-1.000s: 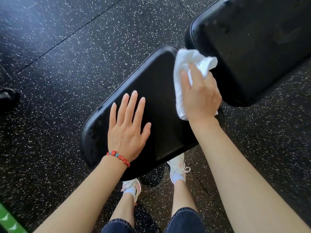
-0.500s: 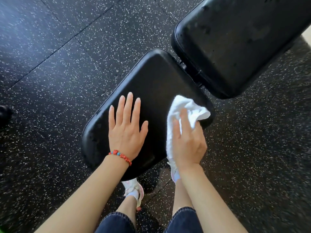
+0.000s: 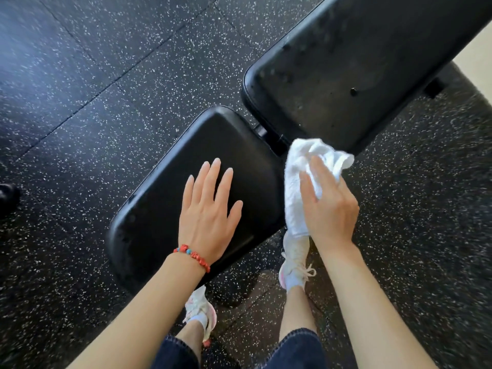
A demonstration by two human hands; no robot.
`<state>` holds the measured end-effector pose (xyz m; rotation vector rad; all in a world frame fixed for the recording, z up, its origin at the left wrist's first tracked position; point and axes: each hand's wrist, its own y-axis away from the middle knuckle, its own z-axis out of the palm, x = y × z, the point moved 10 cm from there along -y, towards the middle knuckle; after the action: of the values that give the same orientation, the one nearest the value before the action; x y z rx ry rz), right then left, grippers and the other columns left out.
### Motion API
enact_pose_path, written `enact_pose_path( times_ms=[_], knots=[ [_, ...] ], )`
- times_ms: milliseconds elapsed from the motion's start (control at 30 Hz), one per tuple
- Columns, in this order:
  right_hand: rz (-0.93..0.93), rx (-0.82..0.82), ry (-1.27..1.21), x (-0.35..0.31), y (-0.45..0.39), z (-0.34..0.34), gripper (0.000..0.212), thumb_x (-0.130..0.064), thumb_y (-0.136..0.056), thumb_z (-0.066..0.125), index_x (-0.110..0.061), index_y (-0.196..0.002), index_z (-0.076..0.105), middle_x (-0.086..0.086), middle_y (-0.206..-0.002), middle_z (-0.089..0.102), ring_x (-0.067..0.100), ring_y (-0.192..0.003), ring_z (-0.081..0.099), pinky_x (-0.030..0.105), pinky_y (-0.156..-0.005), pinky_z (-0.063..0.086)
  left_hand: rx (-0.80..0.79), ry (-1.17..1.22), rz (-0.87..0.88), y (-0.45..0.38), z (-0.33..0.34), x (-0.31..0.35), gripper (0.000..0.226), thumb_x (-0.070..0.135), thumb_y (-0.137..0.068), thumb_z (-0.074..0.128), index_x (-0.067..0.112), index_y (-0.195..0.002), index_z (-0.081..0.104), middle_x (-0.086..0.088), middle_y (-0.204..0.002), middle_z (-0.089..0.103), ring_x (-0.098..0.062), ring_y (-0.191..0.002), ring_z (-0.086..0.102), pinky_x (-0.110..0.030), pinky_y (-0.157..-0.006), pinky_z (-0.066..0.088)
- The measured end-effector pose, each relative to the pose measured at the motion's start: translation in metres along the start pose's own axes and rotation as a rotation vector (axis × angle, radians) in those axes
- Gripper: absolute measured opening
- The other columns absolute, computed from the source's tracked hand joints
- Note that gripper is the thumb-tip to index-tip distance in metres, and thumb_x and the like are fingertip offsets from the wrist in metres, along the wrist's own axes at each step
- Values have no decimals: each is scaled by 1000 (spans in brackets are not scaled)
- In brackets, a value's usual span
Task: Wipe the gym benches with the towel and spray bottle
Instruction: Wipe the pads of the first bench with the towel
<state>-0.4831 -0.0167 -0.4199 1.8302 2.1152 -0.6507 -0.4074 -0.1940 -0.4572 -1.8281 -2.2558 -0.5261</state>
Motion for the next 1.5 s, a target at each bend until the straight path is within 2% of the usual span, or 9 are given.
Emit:
enact_pose_path(
  times_ms=[200,333,400,567,733,1000,1167,1333,1500],
  knots=[
    [-158,-16,4,17,-68,5,36,-20,-83,67,-10,-118,63,19,-79,64,36,-66,62,38,-54,52,80,-8,-110,-44,9,29,55,33,-89,35,1,-132,47,-19,-143,40,-38,-134,32,-53,-110,21],
    [-195,-140,96,30,-88,38,36,-24,-86,63,-14,-120,60,21,-81,62,34,-66,59,37,-54,50,138,-29,-260,-61,19,23,56,32,-90,34,0,-134,44,-19,-145,38,-38,-135,32,-53,-110,20],
    [-265,-71,159,31,-87,43,33,-22,-81,69,-9,-111,66,16,-68,58,28,-54,55,30,-45,46,171,-54,-302,-62,24,21,55,31,-90,35,0,-135,42,-18,-145,37,-36,-135,31,-52,-111,20],
    [-446,121,263,21,-90,47,32,-33,-89,54,-8,-102,70,11,-61,54,21,-47,48,28,-40,43,262,-99,-299,-62,30,20,52,29,-92,39,2,-137,41,-15,-146,38,-33,-135,32,-50,-112,18],
    [-508,127,307,9,-92,51,32,-31,-88,55,-6,-101,70,12,-61,56,21,-47,50,26,-43,44,290,-119,-297,-61,32,18,52,29,-92,39,4,-138,39,-13,-146,37,-30,-136,30,-46,-113,15],
    [-565,106,321,-78,-153,104,31,-36,-78,68,-11,-94,73,10,-63,63,22,-50,58,27,-43,44,327,-114,-280,-59,33,18,51,29,-93,38,5,-138,38,-13,-147,36,-28,-137,26,-47,-113,16],
    [-572,117,291,-59,-134,88,34,-39,-84,60,-12,-102,72,8,-59,58,23,-50,55,29,-45,47,324,-114,-275,-60,33,17,51,30,-94,36,4,-138,38,-13,-147,36,-28,-137,26,-47,-113,16],
    [-598,1,316,-20,-100,67,40,-39,-87,57,-7,-107,68,11,-61,56,22,-50,52,30,-44,48,302,-116,-275,-60,34,16,51,30,-95,36,5,-139,35,-13,-148,35,-28,-138,25,-47,-114,15],
    [-589,-8,299,-43,-125,84,38,-38,-83,59,-7,-101,70,11,-61,58,23,-50,54,29,-44,46,300,-116,-279,-60,34,16,52,30,-95,36,5,-140,35,-13,-148,34,-28,-138,24,-48,-113,16]
  ],
)
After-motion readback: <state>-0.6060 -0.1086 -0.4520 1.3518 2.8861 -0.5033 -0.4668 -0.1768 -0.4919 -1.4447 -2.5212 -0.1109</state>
